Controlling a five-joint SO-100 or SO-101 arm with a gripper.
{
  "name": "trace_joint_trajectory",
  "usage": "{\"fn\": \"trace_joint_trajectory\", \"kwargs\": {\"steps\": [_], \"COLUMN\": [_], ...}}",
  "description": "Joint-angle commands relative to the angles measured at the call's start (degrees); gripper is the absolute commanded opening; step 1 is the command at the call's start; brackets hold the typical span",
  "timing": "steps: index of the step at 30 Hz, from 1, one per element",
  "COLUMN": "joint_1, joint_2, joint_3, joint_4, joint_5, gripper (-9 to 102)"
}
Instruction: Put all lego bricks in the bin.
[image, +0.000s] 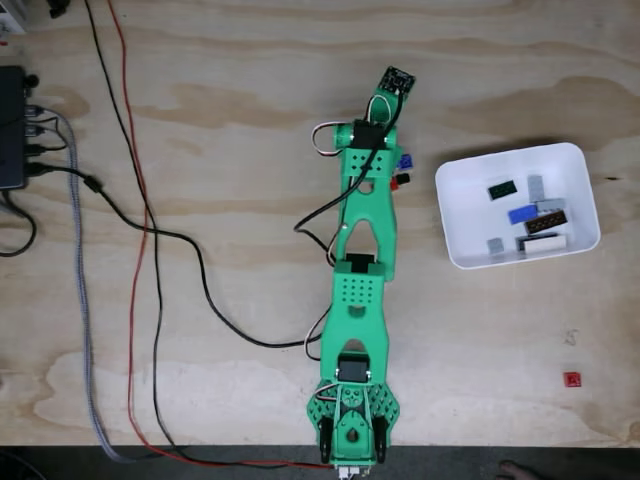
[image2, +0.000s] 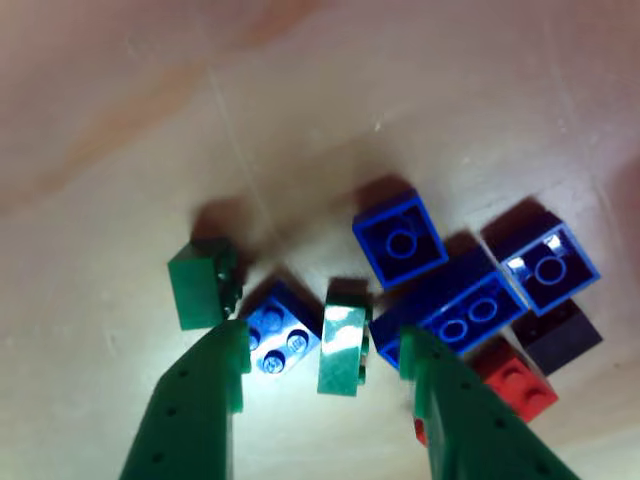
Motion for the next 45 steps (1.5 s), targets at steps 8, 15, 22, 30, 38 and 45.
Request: {"fn": "trace_joint_trajectory", "kwargs": {"steps": [8,15,22,30,38,45], "joint_1": [-2.46,-4.92,-4.66,-2.37,4.04,24.52], "joint_2": [3.78,0.79,-1.76,2.55,52.03,58.8], "joint_3": [-1.49,-3.78,-3.96,3.25,31.99,33.66], "joint_4": [-6.5,-8.09,-8.09,-11.95,-20.48,-19.34], "joint_5": [-3.87,-4.57,-5.62,-4.92,5.89,8.09], "gripper": [18,19,15,0,0,0]}}
